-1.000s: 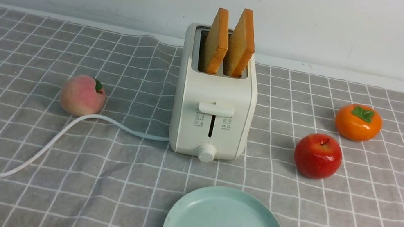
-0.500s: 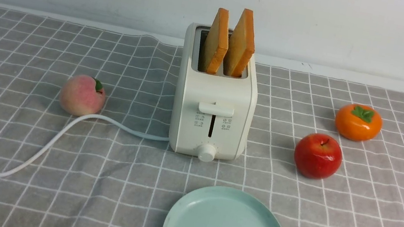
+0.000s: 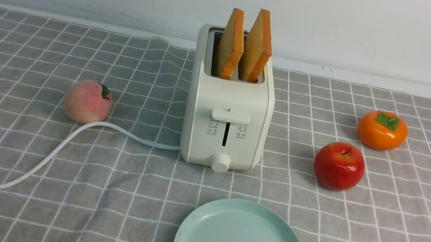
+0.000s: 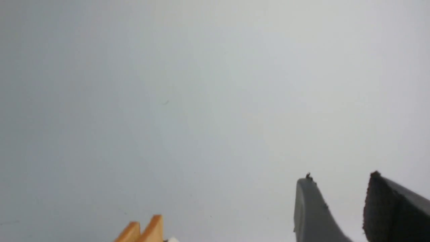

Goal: Take toasted bread from bread machine on grey coffee table place on plate.
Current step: 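Grasp the toast slice in the toaster and pull it up out of the slot with the right gripper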

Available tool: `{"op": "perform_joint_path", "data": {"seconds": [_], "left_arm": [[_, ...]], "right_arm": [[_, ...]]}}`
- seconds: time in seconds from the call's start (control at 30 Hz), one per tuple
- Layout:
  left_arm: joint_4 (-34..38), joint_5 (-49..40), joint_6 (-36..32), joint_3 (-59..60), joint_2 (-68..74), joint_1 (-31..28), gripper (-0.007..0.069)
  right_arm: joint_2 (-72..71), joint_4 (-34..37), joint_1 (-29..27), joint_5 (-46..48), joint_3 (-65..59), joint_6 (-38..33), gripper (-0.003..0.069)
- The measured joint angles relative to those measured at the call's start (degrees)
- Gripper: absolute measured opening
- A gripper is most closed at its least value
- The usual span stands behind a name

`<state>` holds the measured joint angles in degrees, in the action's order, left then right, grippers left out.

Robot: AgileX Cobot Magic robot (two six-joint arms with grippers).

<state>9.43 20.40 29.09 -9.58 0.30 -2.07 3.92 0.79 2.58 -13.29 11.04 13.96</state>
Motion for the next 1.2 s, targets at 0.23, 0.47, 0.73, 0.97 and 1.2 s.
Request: {"op": "perform_joint_path", "data": {"seconds": [0.23,0.47,0.73,0.97,1.2], "left_arm": [[-11.17,-15.05,0.04,-26.72,16.46,0.00,0.0217],[-14.03,-42.79,0.04,-45.72,38.63,0.90,0.0226],[-14.83,-47.06,0.75,-46.34,49.59,7.70,0.0228],[-2.78,-57.62,-2.45,-46.40,61.97,12.67,0.0235],[7.26,-65.52,-15.30,-46.40,69.30,14.58,0.0237]], "right_arm": [[15.44,0.00,0.00,10.63,22.75,2.02,0.0240],[29.44,-8.96,0.00,20.69,34.02,1.68,0.0240],[32.52,-19.72,0.00,26.70,33.29,5.48,0.0240],[40.80,-17.63,1.73,33.15,30.49,11.31,0.0240],[54.51,-9.42,9.41,41.72,37.94,12.09,0.0240]]}}
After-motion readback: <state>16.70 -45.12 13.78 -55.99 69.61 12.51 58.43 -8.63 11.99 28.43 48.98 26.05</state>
